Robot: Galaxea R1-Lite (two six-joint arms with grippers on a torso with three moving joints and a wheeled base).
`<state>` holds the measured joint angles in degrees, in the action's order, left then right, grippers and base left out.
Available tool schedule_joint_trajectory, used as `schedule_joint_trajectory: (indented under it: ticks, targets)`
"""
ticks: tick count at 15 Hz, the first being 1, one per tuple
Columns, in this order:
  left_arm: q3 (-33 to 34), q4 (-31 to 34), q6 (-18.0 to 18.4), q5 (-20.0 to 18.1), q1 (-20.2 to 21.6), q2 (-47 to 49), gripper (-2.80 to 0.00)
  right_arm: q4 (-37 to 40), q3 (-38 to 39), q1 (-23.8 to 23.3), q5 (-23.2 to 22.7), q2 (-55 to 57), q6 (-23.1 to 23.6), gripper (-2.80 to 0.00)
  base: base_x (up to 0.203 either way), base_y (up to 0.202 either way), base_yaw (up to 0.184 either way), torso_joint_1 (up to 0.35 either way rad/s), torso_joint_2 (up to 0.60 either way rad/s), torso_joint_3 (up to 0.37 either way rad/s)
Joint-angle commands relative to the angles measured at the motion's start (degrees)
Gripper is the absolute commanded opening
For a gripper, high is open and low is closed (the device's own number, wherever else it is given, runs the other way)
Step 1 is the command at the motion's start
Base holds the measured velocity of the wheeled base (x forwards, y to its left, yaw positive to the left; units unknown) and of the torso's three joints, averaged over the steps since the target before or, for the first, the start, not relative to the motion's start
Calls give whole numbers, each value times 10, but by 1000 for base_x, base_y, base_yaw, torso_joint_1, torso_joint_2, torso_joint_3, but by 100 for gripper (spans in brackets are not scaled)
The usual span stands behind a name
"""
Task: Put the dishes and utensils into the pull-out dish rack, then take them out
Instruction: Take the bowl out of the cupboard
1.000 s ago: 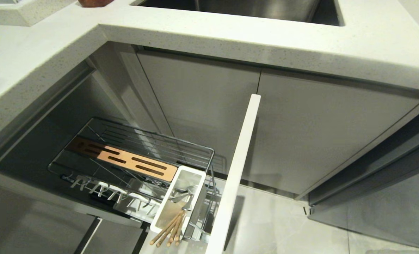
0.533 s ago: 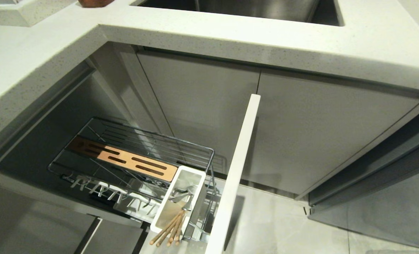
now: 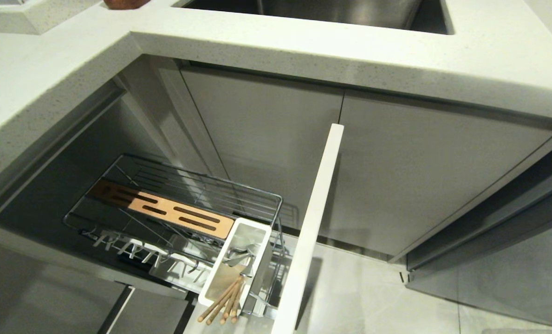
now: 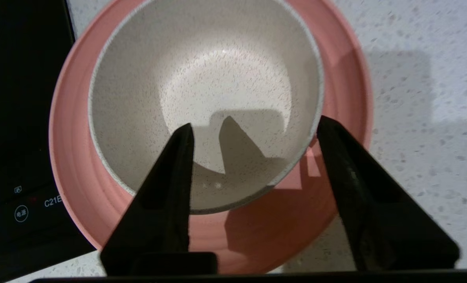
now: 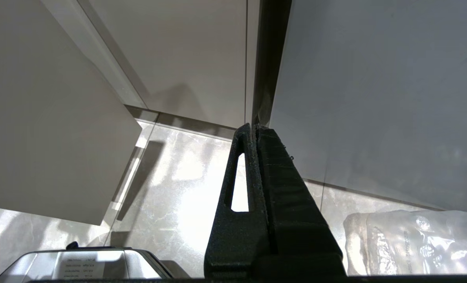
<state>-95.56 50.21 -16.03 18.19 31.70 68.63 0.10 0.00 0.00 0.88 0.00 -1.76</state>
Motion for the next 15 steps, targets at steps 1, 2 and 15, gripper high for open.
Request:
schedule_joint_trajectory:
  ticks: [1, 2, 15]
  targets:
    - [-10, 1, -2, 3, 0, -3, 0, 0, 1, 1, 0, 0, 0, -280, 0, 0, 0, 0, 0, 0]
    - [-23, 1, -8, 5, 0, -3, 0, 0, 1, 0, 0, 0, 0, -280, 0, 0, 0, 0, 0, 0]
    - [-119, -185, -31, 35, -142, -25, -280, 0, 1, 0, 0, 0, 0, -280, 0, 0, 0, 0, 0, 0]
